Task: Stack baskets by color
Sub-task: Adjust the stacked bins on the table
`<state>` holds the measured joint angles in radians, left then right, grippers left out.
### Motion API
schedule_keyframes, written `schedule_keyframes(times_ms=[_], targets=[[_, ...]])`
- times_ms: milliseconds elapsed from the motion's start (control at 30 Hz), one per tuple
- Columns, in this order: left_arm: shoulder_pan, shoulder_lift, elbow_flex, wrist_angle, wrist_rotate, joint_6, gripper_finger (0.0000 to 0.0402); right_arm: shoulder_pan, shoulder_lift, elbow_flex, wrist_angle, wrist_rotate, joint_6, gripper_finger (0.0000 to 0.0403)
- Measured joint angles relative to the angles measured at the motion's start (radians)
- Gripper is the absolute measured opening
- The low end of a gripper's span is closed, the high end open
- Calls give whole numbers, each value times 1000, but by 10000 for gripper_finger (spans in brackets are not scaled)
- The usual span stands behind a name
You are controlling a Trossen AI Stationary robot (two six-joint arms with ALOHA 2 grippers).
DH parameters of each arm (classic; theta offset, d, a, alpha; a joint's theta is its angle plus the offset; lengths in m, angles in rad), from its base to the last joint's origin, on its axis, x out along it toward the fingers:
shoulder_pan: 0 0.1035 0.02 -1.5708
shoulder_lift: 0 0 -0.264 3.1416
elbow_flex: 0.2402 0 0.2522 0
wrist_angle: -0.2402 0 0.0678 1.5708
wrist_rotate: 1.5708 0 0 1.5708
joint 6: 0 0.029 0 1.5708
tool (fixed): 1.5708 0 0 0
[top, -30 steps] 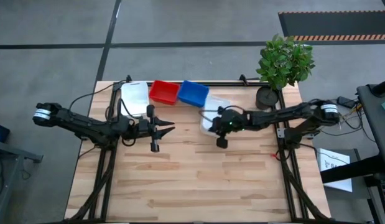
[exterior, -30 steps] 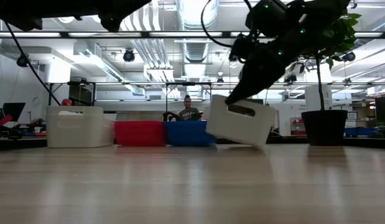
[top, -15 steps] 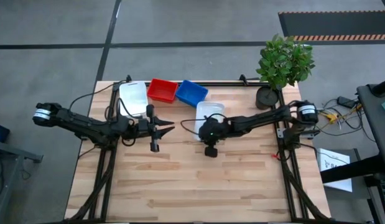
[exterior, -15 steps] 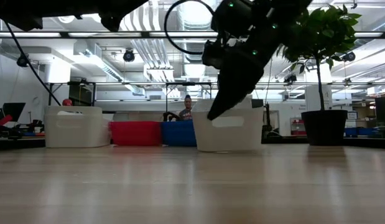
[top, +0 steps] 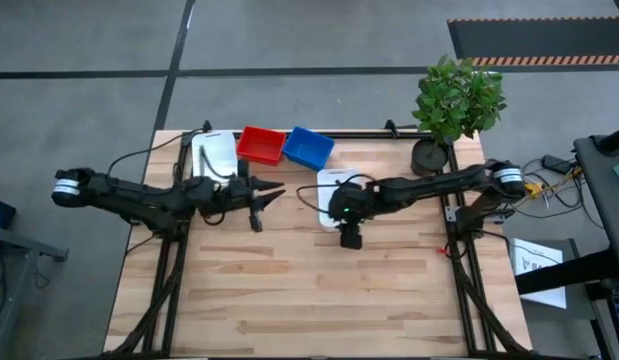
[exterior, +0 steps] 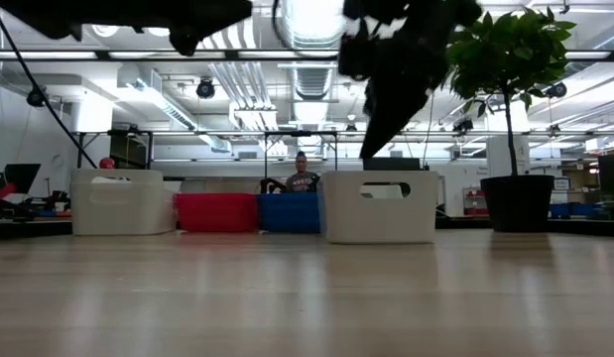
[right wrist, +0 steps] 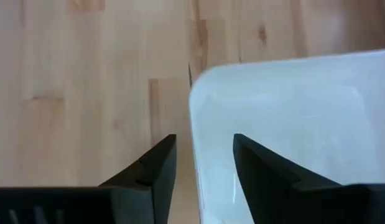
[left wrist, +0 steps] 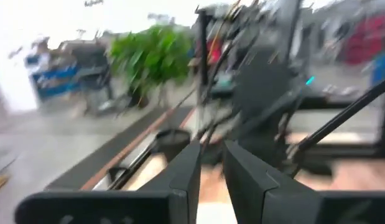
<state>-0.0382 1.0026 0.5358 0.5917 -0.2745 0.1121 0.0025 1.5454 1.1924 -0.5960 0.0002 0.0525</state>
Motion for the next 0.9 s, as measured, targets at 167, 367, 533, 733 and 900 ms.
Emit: schedule_keyframes(times_ms=[167,367,533,733,900], targets=[[101,85,189,-379,-33,-10,12,0,-157,-89,-22,0,9,153],[296,282,462,-896,-48,-15,1,2,-364,-283,178,0,-6,121],[445,452,624,-1165,-47,56,0,2,-487,-414,341,1,-38,88],[565,597,721,-1265,11,183,0,2,-573,-487,357,2,-45,53],[610,682,744,-1263,68,217,0,2,-597,-511,378,2,-77,38]])
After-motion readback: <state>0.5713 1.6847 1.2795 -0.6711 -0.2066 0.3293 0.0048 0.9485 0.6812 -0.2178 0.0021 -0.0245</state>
